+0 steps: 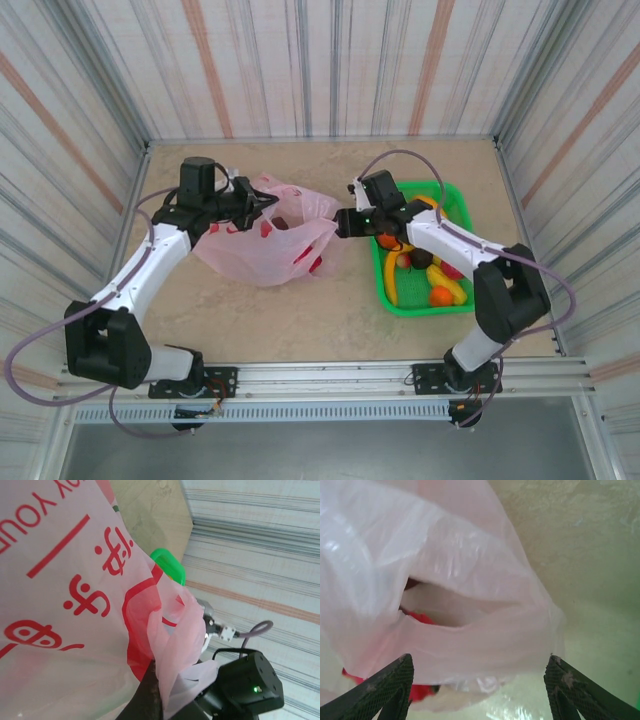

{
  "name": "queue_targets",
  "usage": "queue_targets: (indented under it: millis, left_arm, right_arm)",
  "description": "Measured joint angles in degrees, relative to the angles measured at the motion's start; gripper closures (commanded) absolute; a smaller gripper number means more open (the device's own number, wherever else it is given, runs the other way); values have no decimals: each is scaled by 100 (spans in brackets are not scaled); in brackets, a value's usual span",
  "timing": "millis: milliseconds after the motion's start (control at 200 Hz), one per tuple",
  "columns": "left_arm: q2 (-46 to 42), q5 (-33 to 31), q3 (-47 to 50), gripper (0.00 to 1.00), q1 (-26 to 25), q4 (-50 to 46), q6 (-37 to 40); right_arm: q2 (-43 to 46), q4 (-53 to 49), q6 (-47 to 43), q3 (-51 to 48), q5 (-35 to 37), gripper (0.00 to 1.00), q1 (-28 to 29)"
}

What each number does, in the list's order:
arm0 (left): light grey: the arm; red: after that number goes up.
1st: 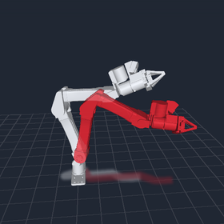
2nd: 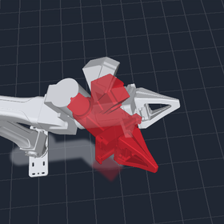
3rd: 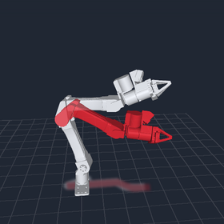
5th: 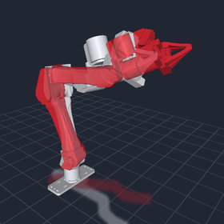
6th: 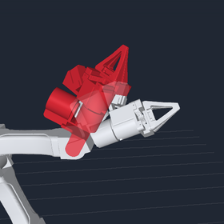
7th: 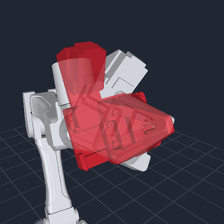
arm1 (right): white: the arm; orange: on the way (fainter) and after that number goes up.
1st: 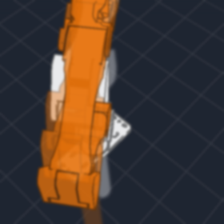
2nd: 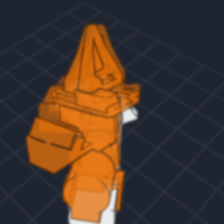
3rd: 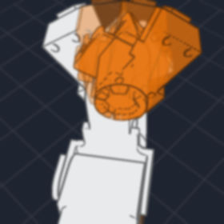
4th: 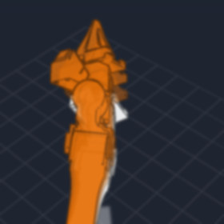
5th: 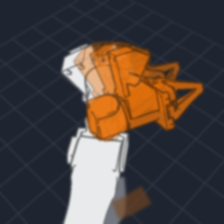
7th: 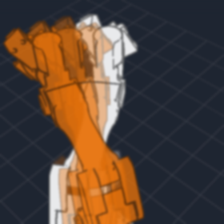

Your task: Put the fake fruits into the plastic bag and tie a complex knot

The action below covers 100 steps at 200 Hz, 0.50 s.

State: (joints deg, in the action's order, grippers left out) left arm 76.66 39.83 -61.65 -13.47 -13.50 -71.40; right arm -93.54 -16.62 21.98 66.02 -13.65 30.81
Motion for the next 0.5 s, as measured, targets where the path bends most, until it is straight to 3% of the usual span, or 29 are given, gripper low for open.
queue_targets:
  millis: [220,336,446,501]
  left_arm:
    - [-76,-2,4,100,2,-2,0]
    - [-94,-2,4,100,39,-2,0]
    - [-131,-4,33,100,107,-15,2]
    - [-170,-2,44,100,142,-48,2]
  right_arm:
    - [-466,173,-2,140,168,27,0]
    - [-649,299,-20,184,146,55,11]
    - [-678,297,2,186,111,96,26]
    - [-612,275,31,186,76,100,26]
